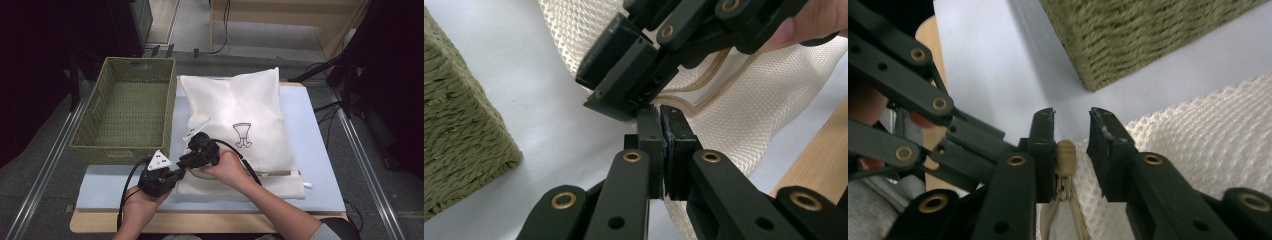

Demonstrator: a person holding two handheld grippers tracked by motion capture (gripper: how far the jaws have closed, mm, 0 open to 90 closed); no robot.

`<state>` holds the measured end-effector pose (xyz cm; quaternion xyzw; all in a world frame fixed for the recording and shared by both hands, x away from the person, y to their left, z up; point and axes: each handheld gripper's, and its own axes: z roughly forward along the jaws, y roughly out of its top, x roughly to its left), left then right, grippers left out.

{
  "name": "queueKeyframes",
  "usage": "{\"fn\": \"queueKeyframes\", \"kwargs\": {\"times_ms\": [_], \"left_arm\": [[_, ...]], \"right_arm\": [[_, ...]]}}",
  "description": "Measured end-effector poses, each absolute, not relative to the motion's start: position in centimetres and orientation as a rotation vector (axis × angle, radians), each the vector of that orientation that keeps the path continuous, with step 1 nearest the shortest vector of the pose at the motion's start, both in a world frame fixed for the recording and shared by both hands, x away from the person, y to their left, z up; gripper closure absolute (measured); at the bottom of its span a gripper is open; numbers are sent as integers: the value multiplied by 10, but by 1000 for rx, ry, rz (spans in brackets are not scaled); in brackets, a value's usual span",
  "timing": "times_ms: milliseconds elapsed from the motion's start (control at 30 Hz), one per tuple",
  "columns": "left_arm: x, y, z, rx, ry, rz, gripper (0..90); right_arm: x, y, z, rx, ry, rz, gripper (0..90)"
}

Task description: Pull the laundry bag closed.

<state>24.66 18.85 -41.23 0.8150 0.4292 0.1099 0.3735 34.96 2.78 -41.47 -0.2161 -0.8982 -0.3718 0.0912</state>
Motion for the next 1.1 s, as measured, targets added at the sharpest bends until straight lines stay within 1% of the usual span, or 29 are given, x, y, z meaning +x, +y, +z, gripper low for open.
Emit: {"fn": "queueKeyframes", "kwargs": {"times_ms": [67, 100, 433, 733, 1000, 1033, 1100], "left_arm": [[247, 188, -413, 2094, 1100, 284, 890], [247, 188, -413, 2095, 1098, 284, 890], [248, 190, -412, 2073, 1107, 261, 889], [250, 194, -411, 2053, 1114, 253, 888], [252, 195, -410, 2043, 1119, 235, 888], [253, 195, -410, 2045, 1116, 235, 888], [253, 195, -410, 2041, 1120, 236, 888]], "right_arm": [[350, 27, -415, -638, -2667, -1090, 799], [350, 27, -415, -639, -2664, -1090, 807], [349, 11, -404, -664, -2640, -1149, 825], [342, -4, -402, -684, -2633, -1174, 817], [338, -8, -411, -698, -2631, -1151, 797], [338, -8, -411, -694, -2635, -1153, 791], [337, -10, -410, -692, -2634, -1155, 739]]}}
